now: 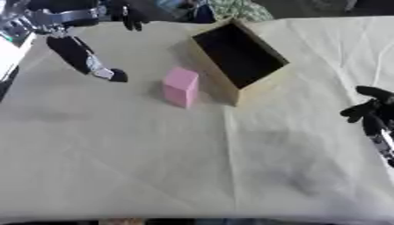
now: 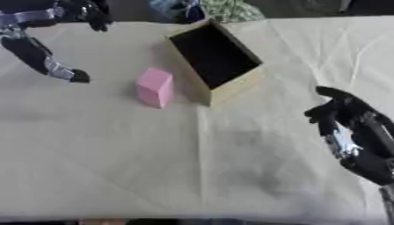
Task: Pick up objects on the table and place them in the box.
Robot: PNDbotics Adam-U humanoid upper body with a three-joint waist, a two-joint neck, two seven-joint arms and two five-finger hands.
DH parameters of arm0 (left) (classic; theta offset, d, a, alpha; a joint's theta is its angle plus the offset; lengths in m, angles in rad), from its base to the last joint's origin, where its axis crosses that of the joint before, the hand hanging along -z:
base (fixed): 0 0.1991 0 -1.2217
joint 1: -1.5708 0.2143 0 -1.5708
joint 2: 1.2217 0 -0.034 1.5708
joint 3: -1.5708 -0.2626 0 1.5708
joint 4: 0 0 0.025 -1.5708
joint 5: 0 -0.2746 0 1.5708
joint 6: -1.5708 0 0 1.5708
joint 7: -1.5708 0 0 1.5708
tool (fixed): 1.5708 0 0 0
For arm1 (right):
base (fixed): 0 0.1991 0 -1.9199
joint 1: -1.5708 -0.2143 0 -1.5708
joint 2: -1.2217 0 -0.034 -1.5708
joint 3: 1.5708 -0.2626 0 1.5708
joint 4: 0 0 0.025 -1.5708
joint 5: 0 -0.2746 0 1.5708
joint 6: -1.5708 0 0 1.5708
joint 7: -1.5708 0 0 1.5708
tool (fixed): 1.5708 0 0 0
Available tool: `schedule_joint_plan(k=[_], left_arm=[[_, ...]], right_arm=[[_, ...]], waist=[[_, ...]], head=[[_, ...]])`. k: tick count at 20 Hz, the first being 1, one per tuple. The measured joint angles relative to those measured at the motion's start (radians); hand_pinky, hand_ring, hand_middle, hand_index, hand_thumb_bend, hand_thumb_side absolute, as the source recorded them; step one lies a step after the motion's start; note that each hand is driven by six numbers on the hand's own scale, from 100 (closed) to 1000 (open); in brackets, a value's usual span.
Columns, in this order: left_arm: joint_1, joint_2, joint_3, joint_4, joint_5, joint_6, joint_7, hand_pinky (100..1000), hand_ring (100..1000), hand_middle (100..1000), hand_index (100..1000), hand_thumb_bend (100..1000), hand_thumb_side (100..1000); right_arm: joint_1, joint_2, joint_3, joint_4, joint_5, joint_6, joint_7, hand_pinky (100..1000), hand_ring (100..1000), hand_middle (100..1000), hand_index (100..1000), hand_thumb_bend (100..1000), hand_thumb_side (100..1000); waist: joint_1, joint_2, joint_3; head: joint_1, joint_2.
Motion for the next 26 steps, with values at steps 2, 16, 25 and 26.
schedule_joint_plan(k=[2, 16, 25, 26], left_arm=[[-0.035, -0.026, -0.015, 0.049, -0.03, -0.02, -0.005, 833, 744, 720, 924, 607, 418], [-0.139, -0.162, -0.064, 0.263, -0.195, -0.085, 0.026, 825, 741, 705, 918, 631, 431], [-0.146, -0.216, -0.067, 0.359, -0.297, -0.119, 0.061, 823, 741, 704, 916, 634, 424], [-0.147, -0.222, -0.067, 0.367, -0.306, -0.123, 0.065, 822, 741, 703, 916, 635, 424]], right_arm=[[0.003, 0.0, 0.0, 0.0, 0.001, 0.0, 0.0, 765, 704, 523, 914, 100, 562], [0.006, 0.0, 0.001, 0.0, 0.005, 0.001, 0.002, 764, 703, 523, 914, 100, 563], [0.006, 0.0, 0.001, 0.002, 0.005, 0.001, 0.005, 764, 704, 523, 914, 100, 564], [0.006, 0.0, 0.001, 0.002, 0.005, 0.0, 0.005, 764, 704, 523, 914, 100, 564]], waist=[[0.0, 0.0, 0.0], [0.001, 0.0, -0.001], [0.004, 0.0, -0.005], [0.004, 0.0, -0.005]], head=[[0.0, 0.0], [0.0, 0.0], [0.0, 0.0], [0.0, 0.0]])
